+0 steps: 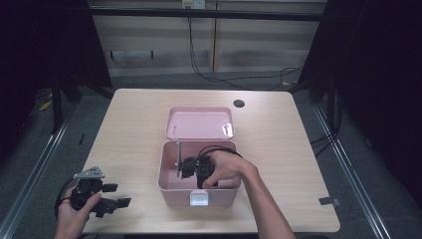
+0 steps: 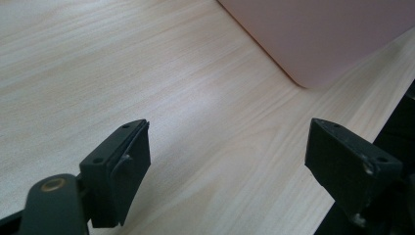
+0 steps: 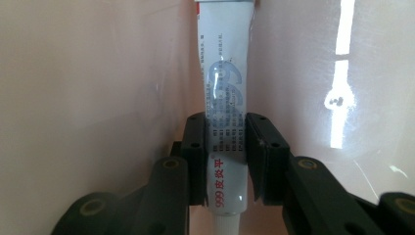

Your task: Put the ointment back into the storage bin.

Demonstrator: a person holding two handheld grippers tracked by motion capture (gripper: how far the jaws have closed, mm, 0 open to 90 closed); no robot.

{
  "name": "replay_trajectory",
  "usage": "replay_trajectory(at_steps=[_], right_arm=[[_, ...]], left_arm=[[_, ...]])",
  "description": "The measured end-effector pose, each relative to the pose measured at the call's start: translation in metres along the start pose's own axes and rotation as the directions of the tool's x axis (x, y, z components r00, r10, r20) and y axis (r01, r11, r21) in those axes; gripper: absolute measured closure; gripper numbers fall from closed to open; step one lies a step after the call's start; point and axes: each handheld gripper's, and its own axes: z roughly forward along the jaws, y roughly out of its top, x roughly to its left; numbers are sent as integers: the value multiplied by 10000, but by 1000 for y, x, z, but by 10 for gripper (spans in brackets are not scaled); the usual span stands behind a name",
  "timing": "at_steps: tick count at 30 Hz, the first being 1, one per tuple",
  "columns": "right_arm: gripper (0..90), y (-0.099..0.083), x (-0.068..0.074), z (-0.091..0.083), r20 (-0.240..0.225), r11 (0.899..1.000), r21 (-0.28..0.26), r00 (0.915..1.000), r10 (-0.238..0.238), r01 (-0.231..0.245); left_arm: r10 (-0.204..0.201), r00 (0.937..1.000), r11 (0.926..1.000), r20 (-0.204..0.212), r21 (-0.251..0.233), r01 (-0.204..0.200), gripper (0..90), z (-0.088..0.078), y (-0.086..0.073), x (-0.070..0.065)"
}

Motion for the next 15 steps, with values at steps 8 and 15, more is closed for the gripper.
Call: replay_trajectory(at_steps=[8, 15], right_arm=[[696, 1, 0, 2, -119, 9999, 97, 9999, 47, -46], [677, 1, 0, -1, -4, 10000, 81, 10000, -20, 20]], left_arm=[[-1, 10000, 10000, -4, -5, 1, 169, 0, 0, 0], [10, 10000, 10000, 23, 10, -10, 170, 0, 0, 0]])
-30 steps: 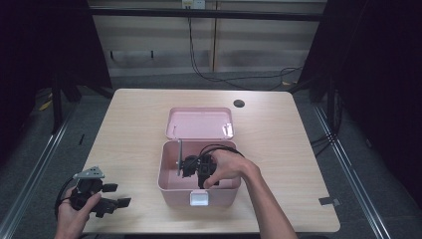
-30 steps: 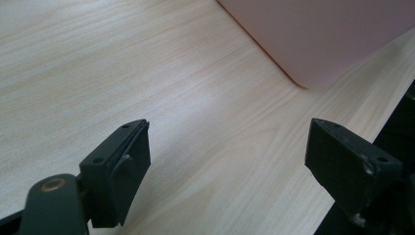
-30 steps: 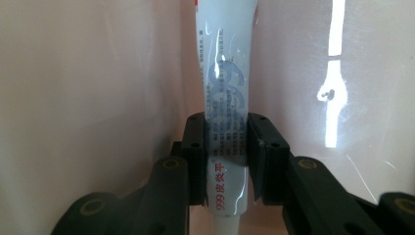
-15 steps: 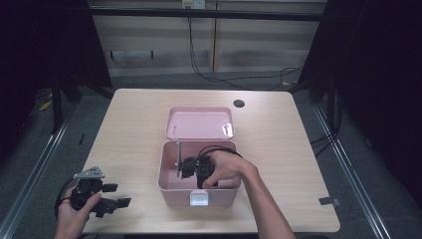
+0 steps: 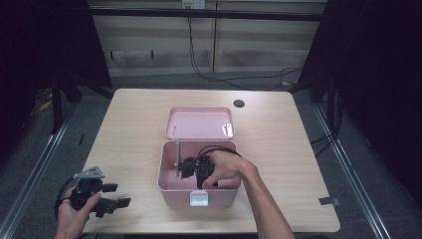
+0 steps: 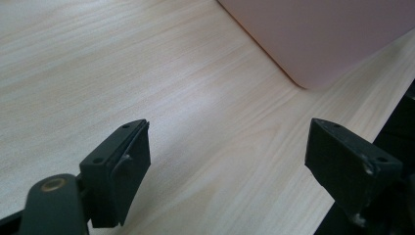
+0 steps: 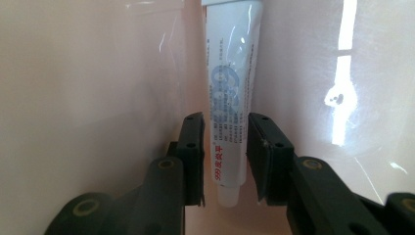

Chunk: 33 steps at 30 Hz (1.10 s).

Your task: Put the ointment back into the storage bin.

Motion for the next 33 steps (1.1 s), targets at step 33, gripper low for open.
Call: replay_trajectory(at_steps=[33], right_arm=[[599, -21, 11, -37, 657, 9841, -1694, 9957, 653, -534]], left_arm=[[-10, 10000, 10000, -45, 0, 10, 169, 0, 0, 0]])
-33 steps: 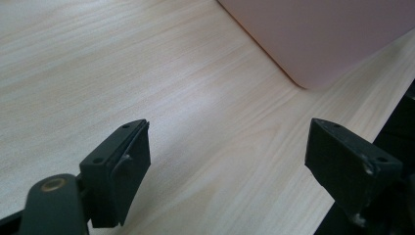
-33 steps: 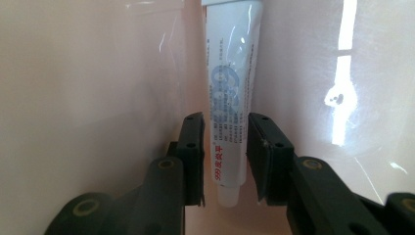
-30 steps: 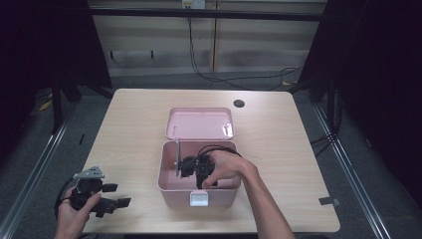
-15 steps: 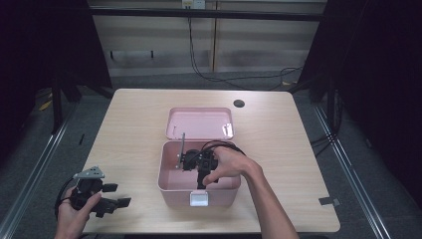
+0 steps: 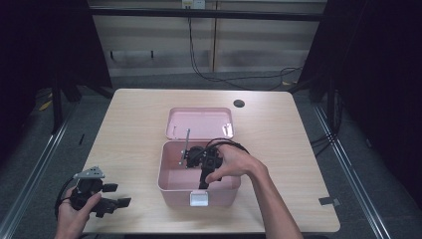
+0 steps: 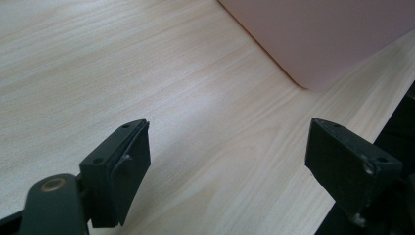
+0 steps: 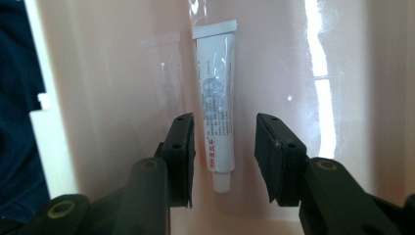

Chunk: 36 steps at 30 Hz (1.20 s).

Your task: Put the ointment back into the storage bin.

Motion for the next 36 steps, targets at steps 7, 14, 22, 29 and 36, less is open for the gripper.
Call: replay_trajectory(at_steps=[7, 14, 22, 29, 36], right_arm=[[599, -6, 2, -7, 99, 9998, -186, 10000, -4, 6], [600, -11, 3, -14, 212, 9993, -296, 9995, 254, -248], [602, -22, 3, -26, 475, 9990, -287, 9982, 364, -350], [593, -31, 7, -44, 687, 9983, -356, 9965, 483, -459], [589, -42, 11, -63, 796, 9958, -699, 9947, 644, -589]], left_arm=[[-3, 10000, 10000, -11, -8, 3, 169, 0, 0, 0], [2, 10000, 10000, -19, 4, -2, 169, 0, 0, 0], [-14, 10000, 10000, -1, 14, 14, 169, 0, 0, 0], [-18, 10000, 10000, -15, 22, 18, 169, 0, 0, 0], [-3, 10000, 10000, 27, 63, 2, 170, 0, 0, 0]])
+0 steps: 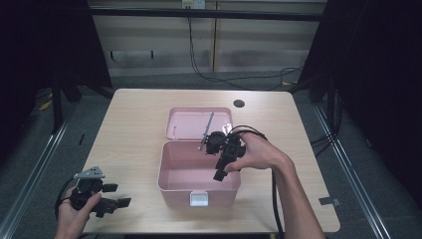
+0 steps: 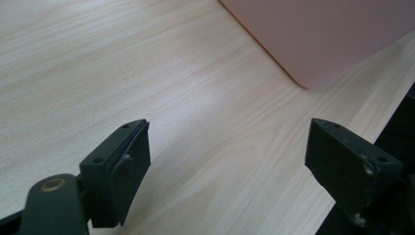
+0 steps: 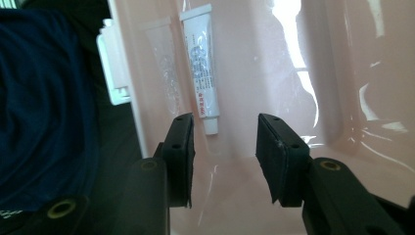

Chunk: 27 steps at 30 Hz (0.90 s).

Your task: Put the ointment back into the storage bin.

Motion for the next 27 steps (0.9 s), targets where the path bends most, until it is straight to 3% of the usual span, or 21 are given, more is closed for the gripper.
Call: replay_trajectory(at_steps=[13, 20, 27], right_arm=[[566, -20, 7, -26, 457, 9993, -204, 9985, 306, -297], [550, -41, 11, -37, 708, 9970, -576, 9959, 564, -524], [538, -62, 17, -41, 1136, 9939, -561, 9884, 1005, -946]], left_arm=[[-28, 10000, 10000, -40, -93, 28, 170, 0, 0, 0], [-45, 10000, 10000, -65, -75, 45, 170, 0, 0, 0], [-24, 10000, 10000, -68, 1, 24, 170, 1, 0, 0]])
